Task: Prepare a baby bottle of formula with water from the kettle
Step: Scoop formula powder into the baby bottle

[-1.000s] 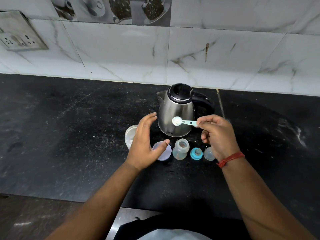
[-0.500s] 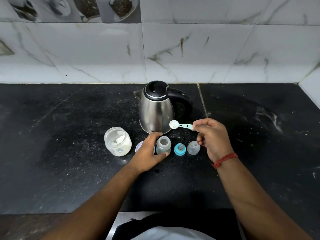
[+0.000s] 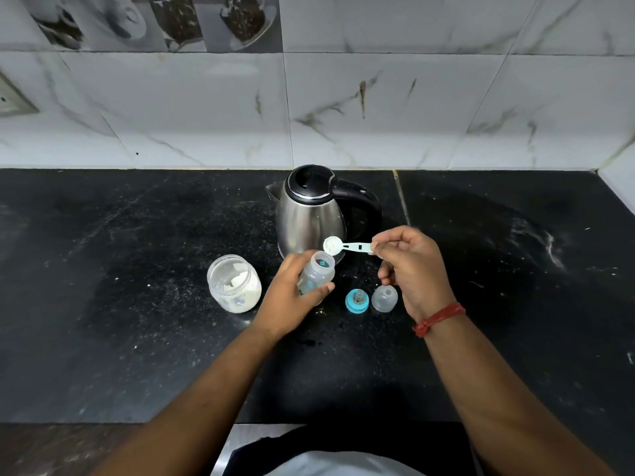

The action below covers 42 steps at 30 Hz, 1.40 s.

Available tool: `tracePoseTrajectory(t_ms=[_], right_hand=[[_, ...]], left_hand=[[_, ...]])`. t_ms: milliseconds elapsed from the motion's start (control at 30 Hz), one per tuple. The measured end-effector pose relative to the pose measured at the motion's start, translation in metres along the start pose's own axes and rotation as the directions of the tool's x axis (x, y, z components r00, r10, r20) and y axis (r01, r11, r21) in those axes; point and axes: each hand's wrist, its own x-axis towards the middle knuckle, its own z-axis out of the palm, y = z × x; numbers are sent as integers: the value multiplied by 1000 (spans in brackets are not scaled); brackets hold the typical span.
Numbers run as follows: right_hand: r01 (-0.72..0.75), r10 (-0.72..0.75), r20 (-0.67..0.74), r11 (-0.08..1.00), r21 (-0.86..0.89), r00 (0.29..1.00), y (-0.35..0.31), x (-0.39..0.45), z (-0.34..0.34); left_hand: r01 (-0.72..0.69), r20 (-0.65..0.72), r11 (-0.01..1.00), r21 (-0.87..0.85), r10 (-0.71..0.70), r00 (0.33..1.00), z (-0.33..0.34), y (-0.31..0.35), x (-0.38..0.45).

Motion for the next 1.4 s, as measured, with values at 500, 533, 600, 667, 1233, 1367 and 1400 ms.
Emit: tracePoseTrajectory(t_ms=[500,533,600,667,1233,1367,1400], right_hand=[[642,-589,315,500,-581,744,-9,-11,35],[683,-612,368,424,-595,701,-10,-11,35],[749,-649,459,273,-604,607,-10,-12,35],[782,-666,512,177,-598,543,-11,-13,36],[790,-657,566,73,-609,497,-15,-8,24],[741,-719,338,359,-567,607,-16,-6,19],[714,-707,269,461,-527,655,-15,-6,18]], left_hand=[[-45,-82,999,6,46,996,-27,11,5],[-46,-82,999,-1,45,996,-28,11,5],[-46,-87,999,-17,45,995,-30,12,5],[-48,-96,998,-27,46,994,-31,12,6],[-70,-62,997,-27,68,996,-29,11,12],[-29,-54,997,-76,25,998,-23,11,12],[-20,-51,996,-82,16,999,-21,11,12]])
